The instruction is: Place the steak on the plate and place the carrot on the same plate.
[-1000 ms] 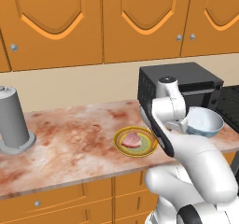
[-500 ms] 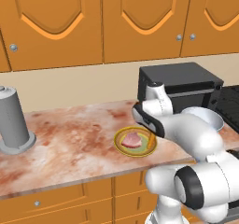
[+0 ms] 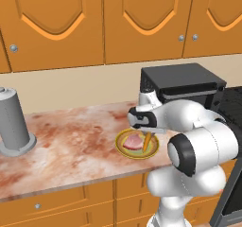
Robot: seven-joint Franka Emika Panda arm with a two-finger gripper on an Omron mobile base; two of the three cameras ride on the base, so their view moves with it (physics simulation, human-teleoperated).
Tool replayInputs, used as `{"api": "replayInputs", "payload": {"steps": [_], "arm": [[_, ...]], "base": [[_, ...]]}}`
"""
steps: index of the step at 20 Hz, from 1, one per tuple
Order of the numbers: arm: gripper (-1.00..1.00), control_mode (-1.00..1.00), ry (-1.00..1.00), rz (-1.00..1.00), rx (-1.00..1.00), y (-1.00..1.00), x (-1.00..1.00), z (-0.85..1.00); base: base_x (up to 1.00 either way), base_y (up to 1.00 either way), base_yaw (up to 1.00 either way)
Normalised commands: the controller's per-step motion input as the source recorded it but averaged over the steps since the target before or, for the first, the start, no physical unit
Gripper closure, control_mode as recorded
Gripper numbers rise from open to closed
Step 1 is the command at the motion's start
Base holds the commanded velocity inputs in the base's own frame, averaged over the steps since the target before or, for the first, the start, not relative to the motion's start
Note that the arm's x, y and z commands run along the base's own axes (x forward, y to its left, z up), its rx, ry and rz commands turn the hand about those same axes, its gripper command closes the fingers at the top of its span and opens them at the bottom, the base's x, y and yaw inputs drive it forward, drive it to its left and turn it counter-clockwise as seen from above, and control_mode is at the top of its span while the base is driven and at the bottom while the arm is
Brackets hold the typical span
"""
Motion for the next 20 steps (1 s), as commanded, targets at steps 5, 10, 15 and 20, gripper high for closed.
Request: {"api": "replayInputs", "payload": {"steps": [5, 10, 15, 20], "arm": [[1.0, -1.0, 0.0, 0.07, 0.03, 0.0, 0.07, -0.23], [1.0, -1.0, 0.0, 0.06, 0.03, 0.0, 0.0, -0.11], [-1.0, -1.0, 0.0, 0.02, 0.01, 0.02, 0.0, -0.06], [-1.0, -1.0, -0.01, 0.0, -0.01, 0.0, 0.0, 0.02]], "base": [[0.0, 0.0, 0.0], [0.0, 0.0, 0.0], [0.0, 0.0, 0.0], [0.0, 0.0, 0.0]]}}
